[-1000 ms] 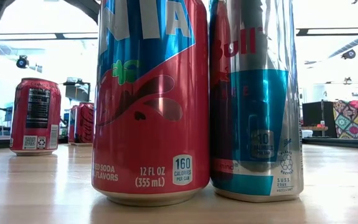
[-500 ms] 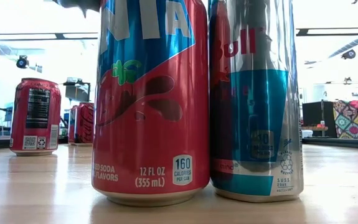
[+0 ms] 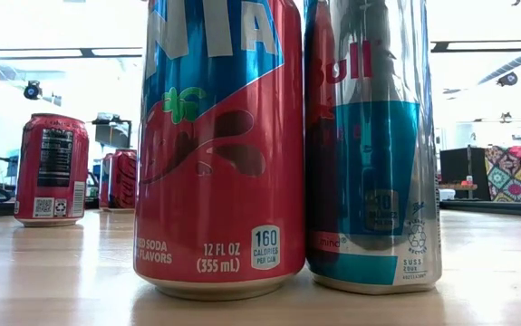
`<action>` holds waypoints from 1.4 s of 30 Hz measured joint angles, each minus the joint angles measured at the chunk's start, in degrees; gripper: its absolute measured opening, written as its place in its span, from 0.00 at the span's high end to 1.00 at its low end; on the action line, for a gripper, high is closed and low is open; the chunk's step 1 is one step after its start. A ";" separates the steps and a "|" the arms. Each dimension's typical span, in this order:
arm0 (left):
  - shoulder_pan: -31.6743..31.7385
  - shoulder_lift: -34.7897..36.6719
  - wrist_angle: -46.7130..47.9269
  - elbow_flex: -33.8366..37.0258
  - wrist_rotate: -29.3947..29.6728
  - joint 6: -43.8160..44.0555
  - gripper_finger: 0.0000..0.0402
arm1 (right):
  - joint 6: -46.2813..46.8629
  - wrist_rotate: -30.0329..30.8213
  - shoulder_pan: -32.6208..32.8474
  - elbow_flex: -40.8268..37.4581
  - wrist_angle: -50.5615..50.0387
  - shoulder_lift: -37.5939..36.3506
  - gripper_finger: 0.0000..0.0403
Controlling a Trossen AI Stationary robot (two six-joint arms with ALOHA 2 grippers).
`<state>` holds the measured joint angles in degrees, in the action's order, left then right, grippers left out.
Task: Place canned beverage on shelf
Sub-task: Put the top red soda can aligned with the other red soda can on the shelf
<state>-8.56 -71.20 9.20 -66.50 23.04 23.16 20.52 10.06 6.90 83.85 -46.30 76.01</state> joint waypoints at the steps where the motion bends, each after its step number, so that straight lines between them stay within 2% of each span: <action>1: -0.45 -0.20 2.69 -1.83 -0.01 0.45 0.46 | 0.66 -0.02 0.01 0.00 0.68 0.69 0.19; 7: -0.80 -2.86 26.12 -11.23 1.85 8.75 0.46 | 0.59 -0.02 0.11 0.13 1.36 3.19 0.19; 11: -0.84 -3.91 33.99 -12.70 2.82 11.56 0.46 | 0.89 1.15 0.01 0.13 0.11 4.93 0.19; 15: -1.66 -3.61 36.30 -10.96 1.50 13.74 0.46 | 2.47 6.76 -0.08 0.13 -2.91 7.88 0.19; 24: -4.98 -2.75 38.76 -7.45 1.45 15.70 0.46 | 1.19 3.22 -0.15 0.09 -11.59 13.17 0.19; 28: -5.79 -2.43 40.85 -7.45 1.43 16.18 0.46 | -1.75 1.54 -0.17 0.00 -12.14 13.21 0.19; 34: -8.32 2.34 46.09 -7.45 1.58 18.69 0.48 | 7.02 0.50 0.31 -0.11 -17.58 13.22 0.19; 38: -11.65 9.28 51.42 -6.56 5.40 23.75 0.54 | 10.73 2.60 3.14 -0.11 -25.29 10.04 0.19; 42: -13.08 15.79 49.52 0.06 12.44 26.53 0.58 | 12.03 9.40 3.56 -0.29 -26.81 7.09 0.19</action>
<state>-21.64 -55.42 58.72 -66.44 35.48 49.69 32.55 19.46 10.45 83.56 -73.12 83.10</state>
